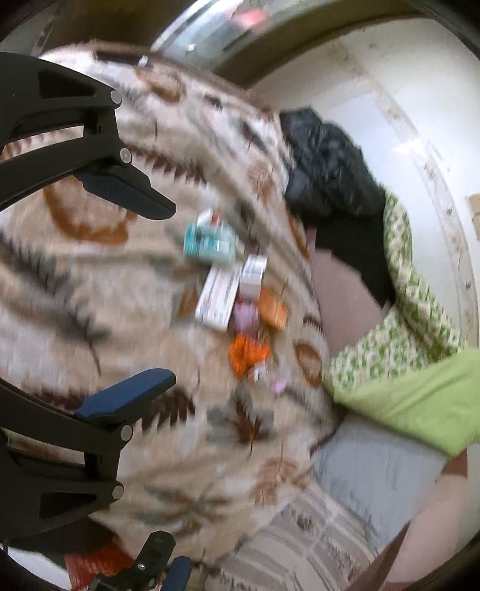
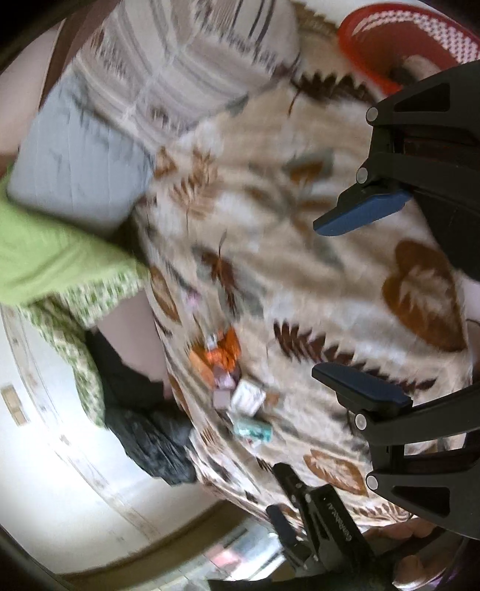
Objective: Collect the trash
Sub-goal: 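Move both tools back to the remaining trash on the bed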
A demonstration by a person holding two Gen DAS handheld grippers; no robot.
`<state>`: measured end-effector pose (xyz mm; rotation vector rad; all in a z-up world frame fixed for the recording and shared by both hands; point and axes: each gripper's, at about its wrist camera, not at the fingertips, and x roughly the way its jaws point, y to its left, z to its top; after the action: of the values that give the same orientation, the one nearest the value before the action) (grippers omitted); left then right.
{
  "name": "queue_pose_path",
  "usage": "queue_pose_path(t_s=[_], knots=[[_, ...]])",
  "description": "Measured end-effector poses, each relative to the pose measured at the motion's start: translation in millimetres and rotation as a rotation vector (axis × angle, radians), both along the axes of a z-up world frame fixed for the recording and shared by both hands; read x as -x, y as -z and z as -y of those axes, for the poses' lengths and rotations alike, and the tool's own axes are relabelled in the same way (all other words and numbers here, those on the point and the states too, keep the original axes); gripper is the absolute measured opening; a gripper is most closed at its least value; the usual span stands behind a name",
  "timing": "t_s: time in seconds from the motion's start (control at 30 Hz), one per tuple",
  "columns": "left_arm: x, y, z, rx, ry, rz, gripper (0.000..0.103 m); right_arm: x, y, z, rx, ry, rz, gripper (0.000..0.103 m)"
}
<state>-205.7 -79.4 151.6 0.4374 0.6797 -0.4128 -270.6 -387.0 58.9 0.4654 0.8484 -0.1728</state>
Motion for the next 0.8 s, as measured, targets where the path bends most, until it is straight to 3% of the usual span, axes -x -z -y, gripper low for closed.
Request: queue_pose_path(t_s=[0.23,0.47,0.8], knots=[[-37,13,-35,-0.023,-0.069,0.005,0.085,-40,13,-41,-0.014,-0.133,0.001,0.074],[-96,46,-58,-0.016,-0.082,-0.068,0.085,-54,13,-54,0.019,-0.186,0.007,0.074],[-187,98,-28,0.014,-0.009,-0.193,0.085,-79,46,-66,0.005,-0.232,-0.072,0.074]])
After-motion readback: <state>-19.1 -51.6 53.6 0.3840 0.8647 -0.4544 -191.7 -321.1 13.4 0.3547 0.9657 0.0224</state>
